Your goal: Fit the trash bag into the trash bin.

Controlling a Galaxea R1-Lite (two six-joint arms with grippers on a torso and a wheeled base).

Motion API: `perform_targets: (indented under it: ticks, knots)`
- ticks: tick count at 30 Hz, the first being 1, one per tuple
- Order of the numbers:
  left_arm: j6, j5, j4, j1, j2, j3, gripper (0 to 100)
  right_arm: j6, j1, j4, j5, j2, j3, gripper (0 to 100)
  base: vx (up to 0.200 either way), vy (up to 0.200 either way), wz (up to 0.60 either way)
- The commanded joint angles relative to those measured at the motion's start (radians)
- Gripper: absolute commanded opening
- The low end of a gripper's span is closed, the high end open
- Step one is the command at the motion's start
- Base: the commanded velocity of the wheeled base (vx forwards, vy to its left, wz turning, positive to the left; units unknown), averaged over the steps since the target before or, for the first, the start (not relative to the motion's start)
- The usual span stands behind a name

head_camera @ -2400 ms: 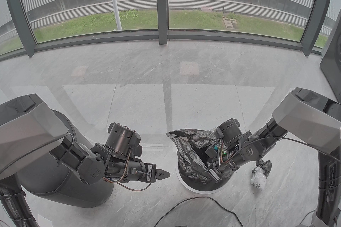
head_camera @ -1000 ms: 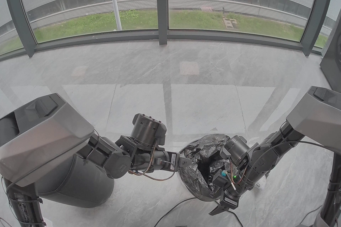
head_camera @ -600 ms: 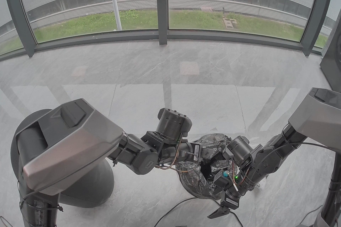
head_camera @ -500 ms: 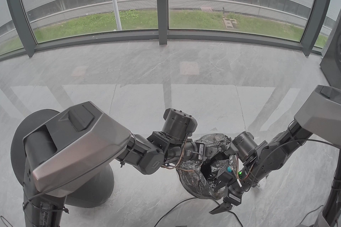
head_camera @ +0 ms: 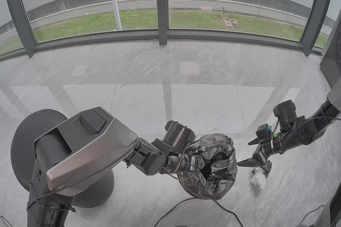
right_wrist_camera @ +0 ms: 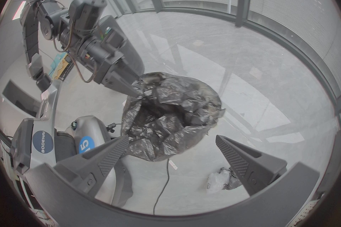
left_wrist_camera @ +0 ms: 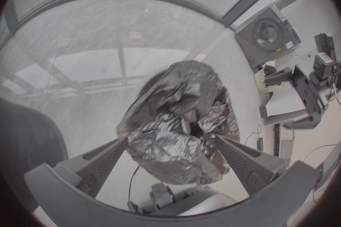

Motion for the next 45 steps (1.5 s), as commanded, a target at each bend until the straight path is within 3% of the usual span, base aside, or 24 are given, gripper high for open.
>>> perform_targets:
  ticks: [1,11,15,20,33,45]
  knots:
    - [-0.035,0.007,0.084,0.025,-0.025,0.006,100,0.002,-0.044,-0.057,-0.004,-0.031,0.061,100,0.000,0.000,0.00]
    - [0.040,0.024,0.079,0.076,0.043,0.003,100,0.062,-0.021,-0.132,-0.004,-0.051,0.116,100,0.000,0.000,0.00]
    - [0.086,0.045,0.076,0.163,0.044,0.002,100,0.063,-0.018,-0.134,-0.005,-0.048,0.116,100,0.000,0.000,0.00]
    - [0.091,0.045,0.047,0.203,0.033,0.000,100,0.063,-0.006,-0.134,-0.008,-0.045,0.116,100,0.000,0.000,0.00]
    - [0.092,0.038,-0.040,0.205,0.010,0.006,100,0.104,0.023,-0.148,-0.010,-0.020,0.098,100,0.000,0.000,0.00]
    - [0.215,0.021,-0.102,0.128,0.006,-0.024,100,0.108,0.021,-0.163,-0.008,-0.022,0.107,100,0.000,0.000,0.00]
